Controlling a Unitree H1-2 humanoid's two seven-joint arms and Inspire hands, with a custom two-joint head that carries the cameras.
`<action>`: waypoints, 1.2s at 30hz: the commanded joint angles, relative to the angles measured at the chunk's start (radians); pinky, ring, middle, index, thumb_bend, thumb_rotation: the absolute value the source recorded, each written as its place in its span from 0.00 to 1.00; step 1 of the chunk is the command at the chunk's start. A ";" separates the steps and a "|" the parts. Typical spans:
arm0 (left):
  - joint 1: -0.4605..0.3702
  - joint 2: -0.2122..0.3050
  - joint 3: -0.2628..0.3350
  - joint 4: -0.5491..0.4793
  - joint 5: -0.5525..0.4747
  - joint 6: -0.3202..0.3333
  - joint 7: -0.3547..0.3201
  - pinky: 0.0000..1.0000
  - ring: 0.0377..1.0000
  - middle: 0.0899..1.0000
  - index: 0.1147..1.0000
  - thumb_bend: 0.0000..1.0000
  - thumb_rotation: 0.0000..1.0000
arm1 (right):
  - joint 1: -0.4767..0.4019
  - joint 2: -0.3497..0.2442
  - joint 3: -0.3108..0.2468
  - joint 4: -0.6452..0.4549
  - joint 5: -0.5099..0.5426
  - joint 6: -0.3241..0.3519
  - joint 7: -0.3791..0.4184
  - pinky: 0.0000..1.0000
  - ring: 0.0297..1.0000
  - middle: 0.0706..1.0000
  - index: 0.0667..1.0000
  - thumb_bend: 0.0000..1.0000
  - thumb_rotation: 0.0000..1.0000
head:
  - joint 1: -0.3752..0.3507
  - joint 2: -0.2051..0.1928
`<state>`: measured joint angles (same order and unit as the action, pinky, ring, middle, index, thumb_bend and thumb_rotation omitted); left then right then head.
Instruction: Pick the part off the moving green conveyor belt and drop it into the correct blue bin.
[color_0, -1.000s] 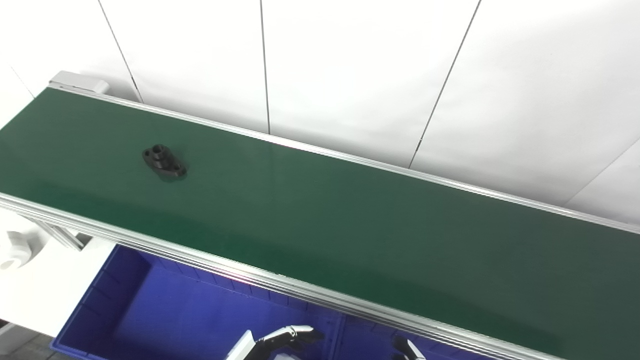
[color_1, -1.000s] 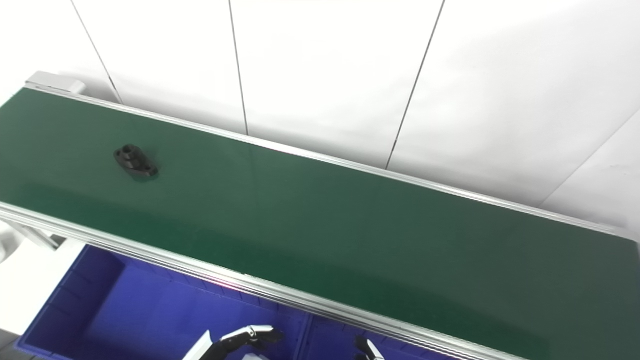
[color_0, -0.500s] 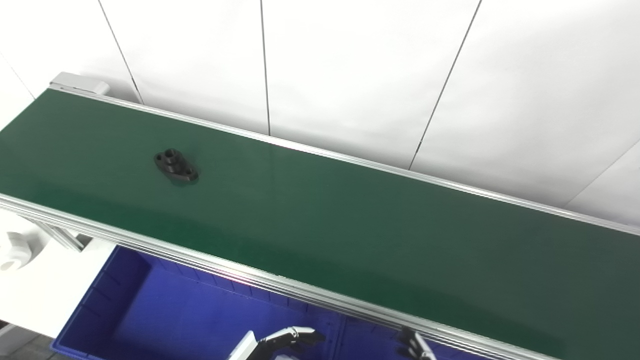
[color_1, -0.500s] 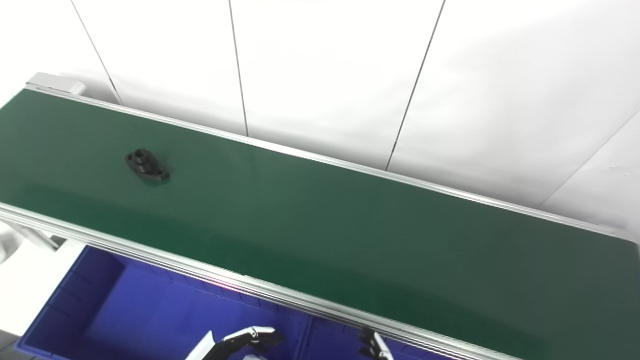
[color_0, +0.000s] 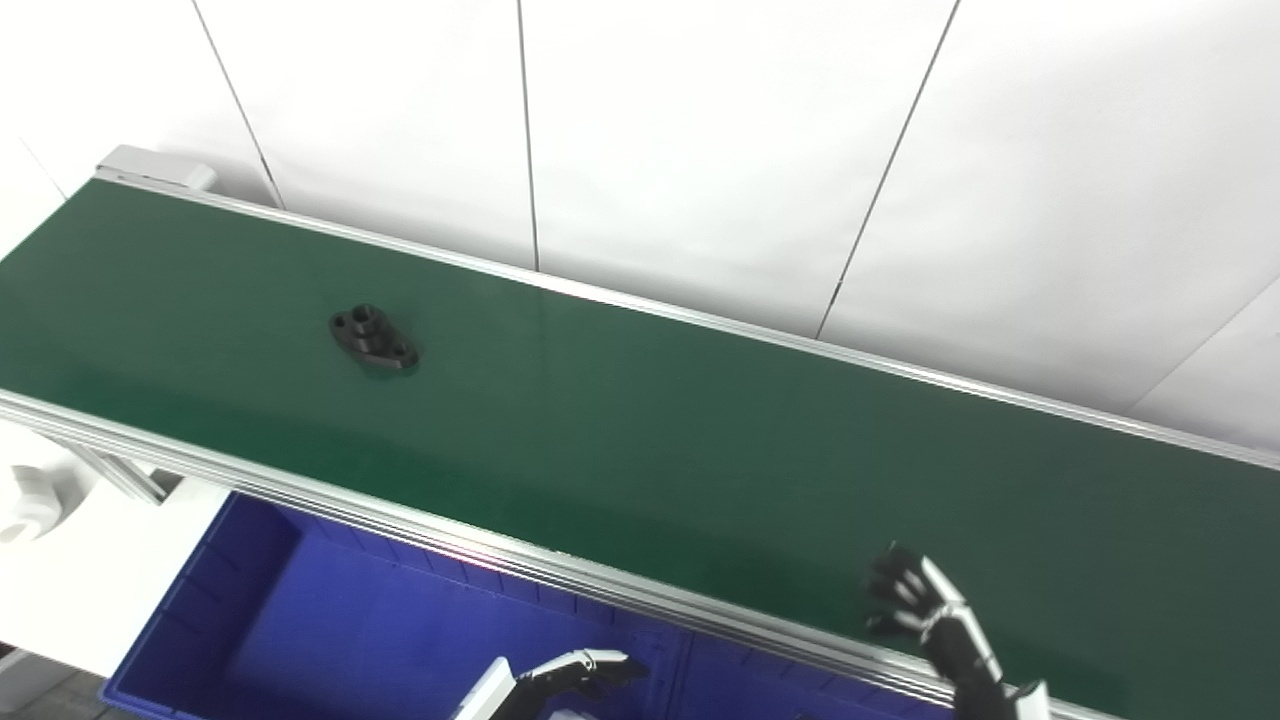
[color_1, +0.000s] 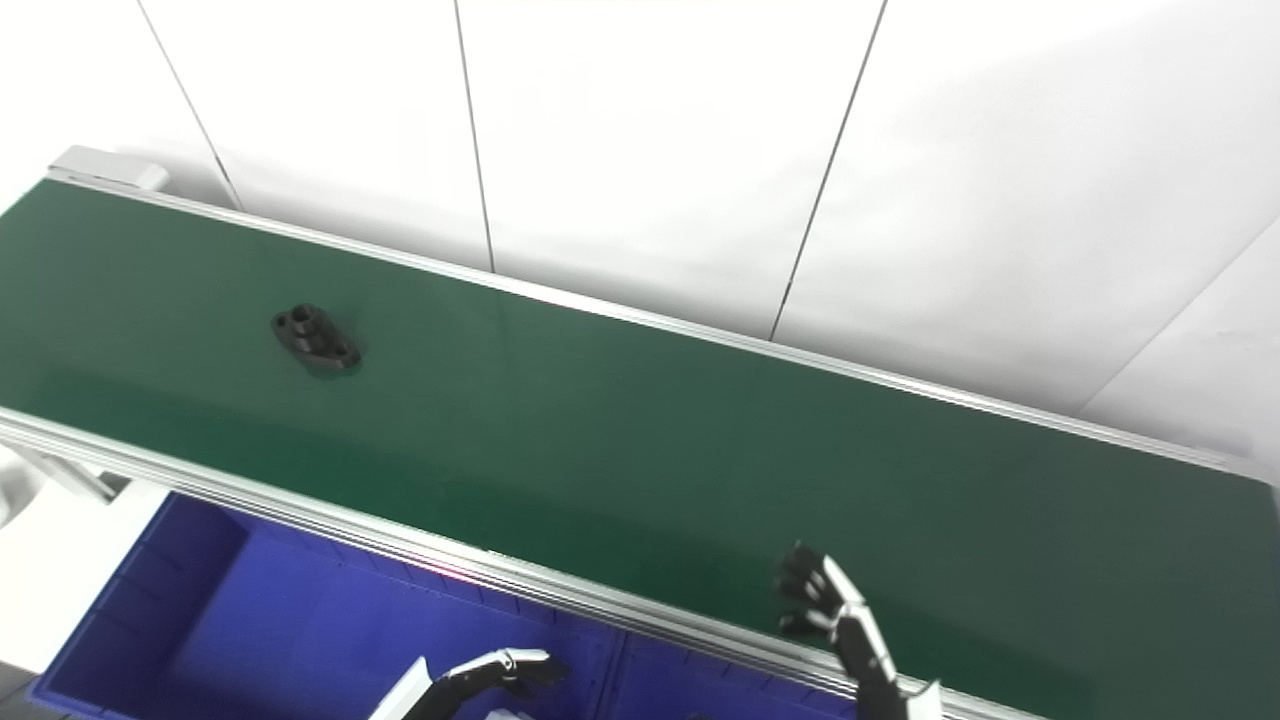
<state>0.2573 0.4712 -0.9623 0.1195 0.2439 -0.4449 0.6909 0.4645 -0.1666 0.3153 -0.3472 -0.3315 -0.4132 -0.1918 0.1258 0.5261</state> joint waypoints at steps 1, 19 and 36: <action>-0.011 0.002 -0.005 -0.010 0.014 -0.025 0.024 0.65 0.72 0.77 0.71 0.67 0.42 | -0.026 -0.001 -0.018 -0.047 0.044 -0.009 0.034 0.67 0.76 0.81 0.87 0.77 0.29 | -0.004 0.002; -0.035 0.045 -0.039 -0.004 0.001 -0.025 0.068 0.64 0.73 0.77 0.71 0.67 0.41 | -0.209 0.069 -0.102 -0.157 -0.105 0.285 0.216 0.61 0.75 0.83 0.84 0.79 0.46 | -0.221 0.017; -0.062 0.052 -0.069 0.018 -0.008 -0.025 0.098 0.64 0.73 0.78 0.72 0.69 0.44 | -0.419 0.056 -0.103 -0.198 -0.223 0.491 0.392 0.64 0.73 0.79 0.85 0.75 0.36 | -0.232 0.017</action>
<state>0.2040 0.5072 -1.0259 0.1533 0.2325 -0.4449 0.7679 0.0738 -0.1147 0.2112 -0.5072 -0.5403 0.0592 0.1885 -0.0997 0.5446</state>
